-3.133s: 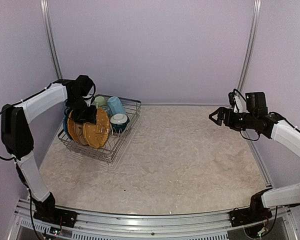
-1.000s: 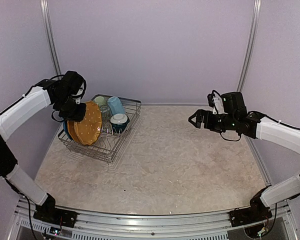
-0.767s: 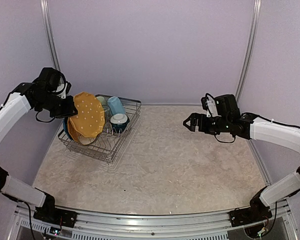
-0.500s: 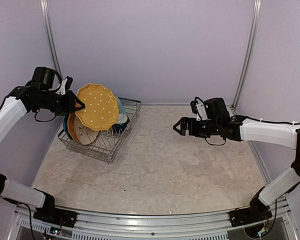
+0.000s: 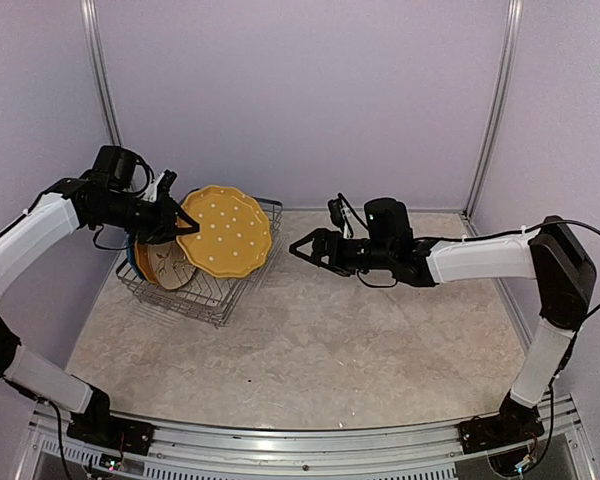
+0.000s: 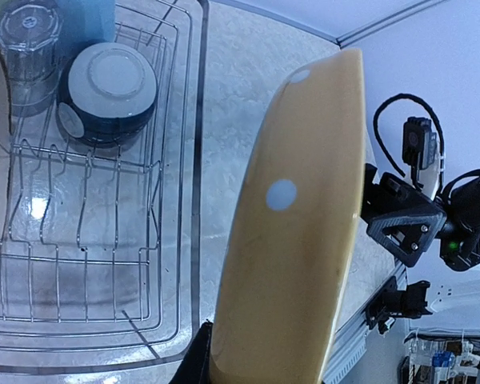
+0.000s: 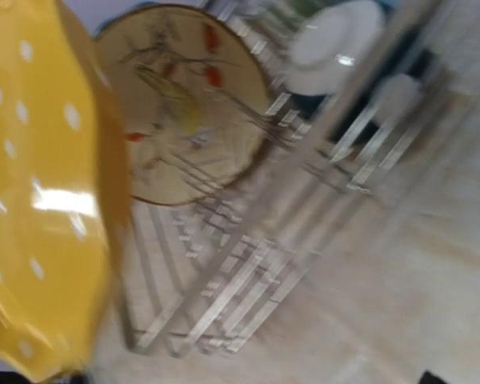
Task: Unload the mixed dishes from the dish rack
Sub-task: Pass from the left arm to the right
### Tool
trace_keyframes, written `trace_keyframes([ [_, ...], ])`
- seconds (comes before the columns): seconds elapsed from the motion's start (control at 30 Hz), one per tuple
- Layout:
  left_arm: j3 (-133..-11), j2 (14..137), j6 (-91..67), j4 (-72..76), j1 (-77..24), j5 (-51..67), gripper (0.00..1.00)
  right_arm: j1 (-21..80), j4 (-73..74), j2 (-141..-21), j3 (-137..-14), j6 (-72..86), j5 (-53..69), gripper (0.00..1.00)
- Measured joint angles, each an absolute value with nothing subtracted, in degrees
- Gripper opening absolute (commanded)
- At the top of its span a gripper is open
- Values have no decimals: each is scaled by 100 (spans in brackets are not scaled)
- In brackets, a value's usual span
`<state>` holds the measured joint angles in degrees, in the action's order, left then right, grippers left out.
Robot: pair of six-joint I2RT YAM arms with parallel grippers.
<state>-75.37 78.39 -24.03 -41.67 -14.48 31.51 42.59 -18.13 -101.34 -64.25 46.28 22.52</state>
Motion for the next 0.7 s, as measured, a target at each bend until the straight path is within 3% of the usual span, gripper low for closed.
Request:
trace_keyframes([
  [0.3, -7537, 8145, -2373, -4165, -2058, 3234, 0, 4375, -2724, -10523, -6523, 5166, 2648, 81],
  [0.47, -7537, 8329, -2355, -4178, -2246, 3236, 0, 4473, -3048, -10685, -6525, 5341, 2786, 62],
  [0.7, -7537, 8405, -2309, -4182, -2305, 3387, 0, 4493, -3824, -11102, -6497, 5793, 3072, 45],
])
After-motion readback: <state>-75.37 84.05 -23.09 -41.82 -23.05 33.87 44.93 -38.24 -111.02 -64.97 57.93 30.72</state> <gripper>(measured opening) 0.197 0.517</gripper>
